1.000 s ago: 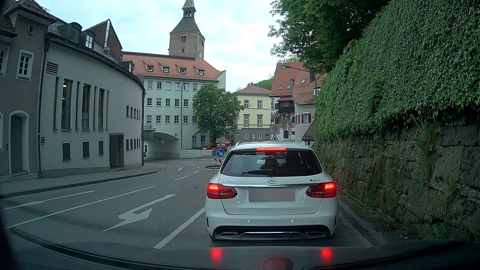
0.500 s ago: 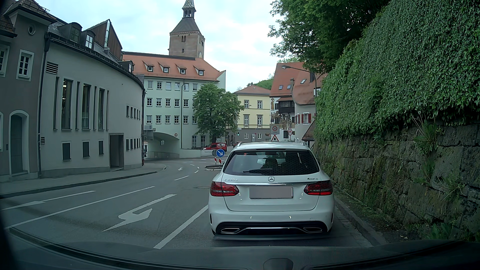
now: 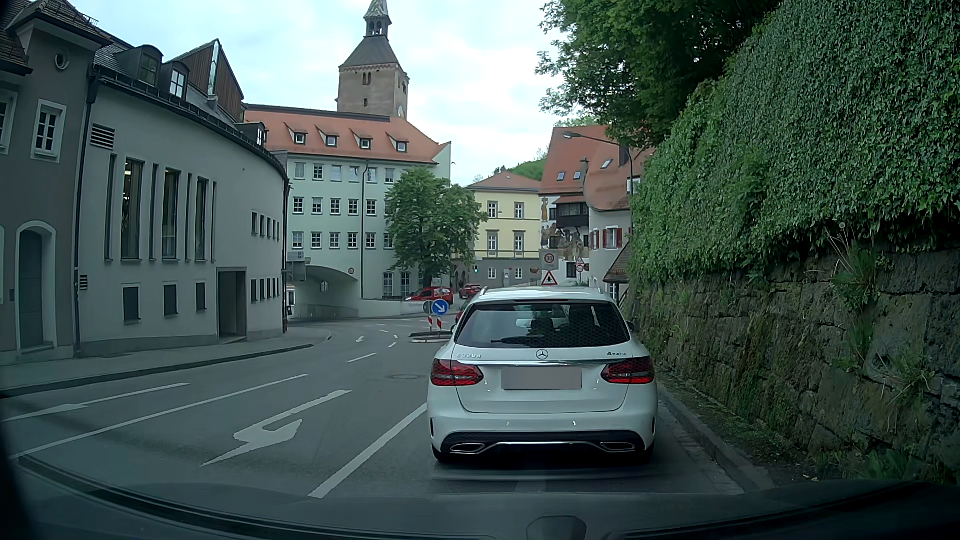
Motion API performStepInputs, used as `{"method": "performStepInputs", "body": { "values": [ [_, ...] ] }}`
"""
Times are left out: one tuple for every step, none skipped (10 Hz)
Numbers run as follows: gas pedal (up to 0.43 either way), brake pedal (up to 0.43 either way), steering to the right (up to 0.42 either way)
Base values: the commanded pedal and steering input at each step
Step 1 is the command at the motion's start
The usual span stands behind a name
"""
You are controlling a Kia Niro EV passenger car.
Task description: Follow the waypoints while adhering to traffic rules and regulations
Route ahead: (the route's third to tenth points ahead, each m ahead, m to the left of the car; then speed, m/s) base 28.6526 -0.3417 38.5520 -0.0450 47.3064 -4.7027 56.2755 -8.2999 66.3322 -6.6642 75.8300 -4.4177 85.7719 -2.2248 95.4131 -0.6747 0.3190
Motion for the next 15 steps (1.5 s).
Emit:
{"method": "performStepInputs", "body": {
  "values": [
    [0.0, 0.0, 0.043],
    [0.0, 0.0, 0.043],
    [0.0, 0.0, 0.043],
    [0.0, 0.0, 0.043],
    [0.0, 0.0, 0.042],
    [0.0, 0.0, 0.042],
    [0.0, 0.0, 0.041],
    [0.0, 0.0, 0.041],
    [0.067, 0.0, 0.041],
    [0.087, 0.0, 0.039],
    [0.098, 0.0, 0.035],
    [0.098, 0.0, 0.032],
    [0.098, 0.0, 0.03],
    [0.079, 0.0, 0.03],
    [0.067, 0.0, 0.03]
  ]
}}
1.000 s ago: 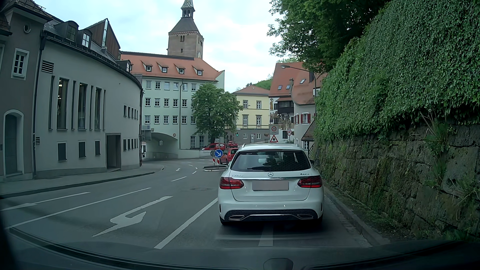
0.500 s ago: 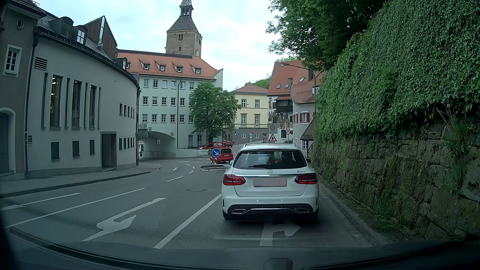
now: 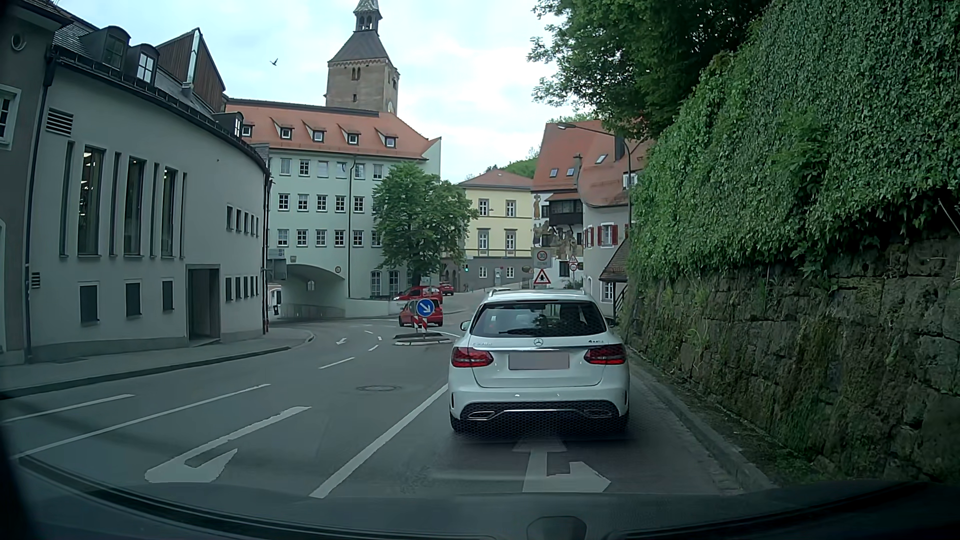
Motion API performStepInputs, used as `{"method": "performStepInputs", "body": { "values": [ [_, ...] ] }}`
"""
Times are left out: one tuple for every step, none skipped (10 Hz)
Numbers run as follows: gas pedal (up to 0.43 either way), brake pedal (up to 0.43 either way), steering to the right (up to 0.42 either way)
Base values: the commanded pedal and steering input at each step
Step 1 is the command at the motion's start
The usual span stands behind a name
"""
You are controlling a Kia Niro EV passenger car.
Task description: Follow the waypoints while adhering to traffic rules and regulations
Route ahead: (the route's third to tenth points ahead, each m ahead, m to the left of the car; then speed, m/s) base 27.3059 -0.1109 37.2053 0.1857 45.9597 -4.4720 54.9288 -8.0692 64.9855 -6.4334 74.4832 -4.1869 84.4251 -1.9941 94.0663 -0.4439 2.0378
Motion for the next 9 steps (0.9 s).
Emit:
{"method": "performStepInputs", "body": {
  "values": [
    [0.047, 0.0, 0.03],
    [0.039, 0.0, 0.03],
    [0.039, 0.0, 0.029],
    [0.039, 0.0, 0.028],
    [0.047, 0.0, 0.028],
    [0.047, 0.0, 0.028],
    [0.047, 0.0, 0.025],
    [0.067, 0.0, 0.021],
    [0.087, 0.0, 0.018]
  ]
}}
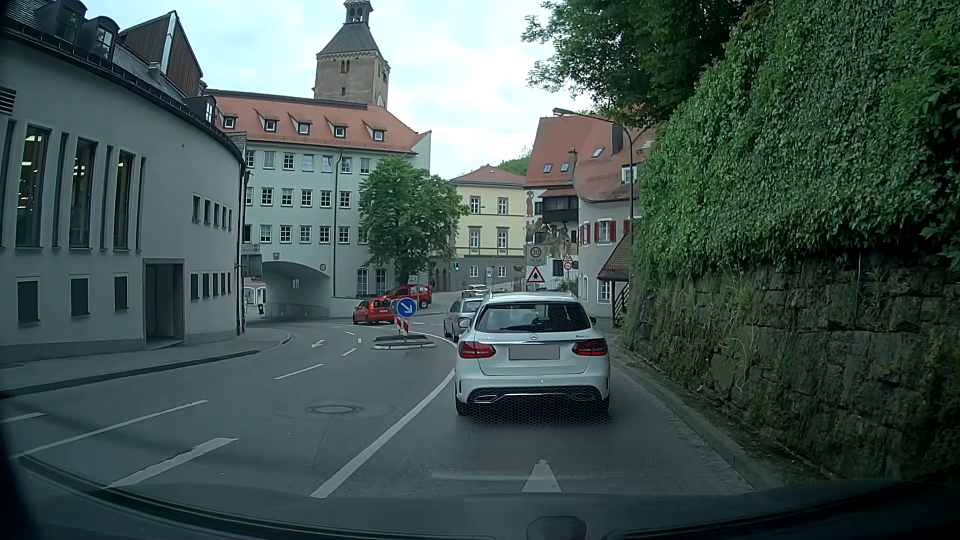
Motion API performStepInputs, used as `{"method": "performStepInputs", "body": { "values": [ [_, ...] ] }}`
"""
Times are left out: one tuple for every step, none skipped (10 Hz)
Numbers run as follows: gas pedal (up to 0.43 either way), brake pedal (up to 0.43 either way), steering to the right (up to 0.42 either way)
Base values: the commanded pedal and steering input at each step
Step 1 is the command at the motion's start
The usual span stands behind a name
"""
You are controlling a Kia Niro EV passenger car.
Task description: Follow the waypoints while adhering to traffic rules and regulations
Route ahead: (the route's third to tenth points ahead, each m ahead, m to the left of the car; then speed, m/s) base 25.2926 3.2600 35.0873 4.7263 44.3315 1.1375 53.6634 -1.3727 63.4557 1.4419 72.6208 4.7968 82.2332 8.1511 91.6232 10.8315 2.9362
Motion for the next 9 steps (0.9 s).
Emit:
{"method": "performStepInputs", "body": {
  "values": [
    [0.098, 0.0, 0.014],
    [0.118, 0.0, 0.013],
    [0.13, 0.0, 0.012],
    [0.15, 0.0, 0.012],
    [0.15, 0.0, 0.011],
    [0.157, 0.0, 0.009],
    [0.157, 0.0, 0.009],
    [0.157, 0.0, 0.004],
    [0.157, 0.0, 0.001]
  ]
}}
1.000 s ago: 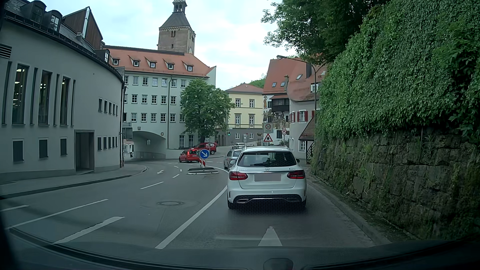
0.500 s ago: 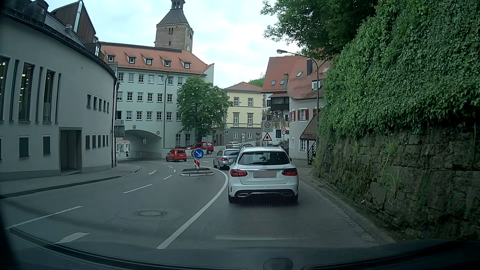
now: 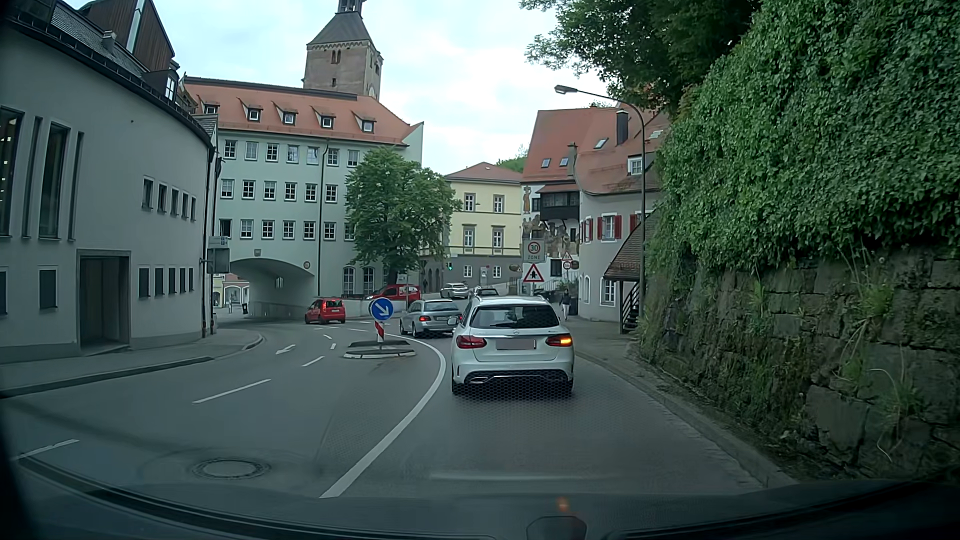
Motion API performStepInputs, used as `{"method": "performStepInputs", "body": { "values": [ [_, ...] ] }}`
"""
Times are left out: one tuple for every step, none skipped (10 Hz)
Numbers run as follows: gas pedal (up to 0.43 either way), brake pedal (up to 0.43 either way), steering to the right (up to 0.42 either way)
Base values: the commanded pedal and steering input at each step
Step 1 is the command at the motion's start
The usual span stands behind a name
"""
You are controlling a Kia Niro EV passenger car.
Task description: Follow the waypoints while adhering to traffic rules and regulations
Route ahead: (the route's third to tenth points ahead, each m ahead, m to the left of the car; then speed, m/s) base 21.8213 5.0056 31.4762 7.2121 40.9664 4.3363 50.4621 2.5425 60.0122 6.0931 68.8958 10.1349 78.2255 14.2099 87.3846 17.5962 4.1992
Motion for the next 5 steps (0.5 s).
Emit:
{"method": "performStepInputs", "body": {
  "values": [
    [0.157, 0.0, 0.001],
    [0.157, 0.0, 0.001],
    [0.157, 0.0, 0.001],
    [0.157, 0.0, 0.001],
    [0.15, 0.0, 0.001]
  ]
}}
